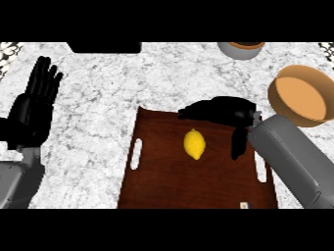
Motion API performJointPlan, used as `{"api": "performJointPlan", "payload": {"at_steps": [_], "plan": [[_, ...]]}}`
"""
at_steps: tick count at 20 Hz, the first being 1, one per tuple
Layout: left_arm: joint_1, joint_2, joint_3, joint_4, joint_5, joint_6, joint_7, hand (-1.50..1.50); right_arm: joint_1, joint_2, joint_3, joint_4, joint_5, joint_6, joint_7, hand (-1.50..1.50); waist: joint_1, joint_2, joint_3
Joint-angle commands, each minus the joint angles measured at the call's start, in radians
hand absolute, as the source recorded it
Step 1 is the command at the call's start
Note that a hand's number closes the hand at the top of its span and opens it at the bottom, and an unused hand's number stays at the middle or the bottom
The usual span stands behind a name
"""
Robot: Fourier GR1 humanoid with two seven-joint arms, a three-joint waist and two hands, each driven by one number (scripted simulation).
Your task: Pick the lemon from the tray and place it in the pot
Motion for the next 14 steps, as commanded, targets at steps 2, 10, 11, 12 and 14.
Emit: {"api": "performJointPlan", "payload": {"at_steps": [2,10,11,12,14], "plan": [[-0.004,-0.036,0.037,0.055,-0.001,-0.03,-0.044,0.0,0.091,0.071,0.002,-0.059,0.053,-0.059,-0.003,-1.5,-0.007,-0.001,0.0],[0.03,-0.054,0.043,-0.01,-0.048,-0.052,0.002,0.0,0.092,0.105,-0.044,-0.034,0.189,-0.062,0.074,-1.5,-0.002,0.0,0.0],[-0.038,-0.019,0.1,0.053,-0.016,-0.082,0.007,0.0,0.074,0.132,-0.038,0.053,0.213,-0.117,0.053,-1.5,0.0,0.002,0.0],[0.065,-0.052,0.063,-0.019,-0.05,-0.074,-0.032,0.0,0.087,0.119,-0.058,0.023,0.215,-0.087,0.048,-1.5,0.001,0.0,0.0],[-0.033,-0.041,0.068,-0.041,-0.029,-0.064,0.099,0.0,0.058,0.147,-0.068,0.136,0.237,-0.146,-0.001,-1.5,0.002,0.001,0.0]]}}
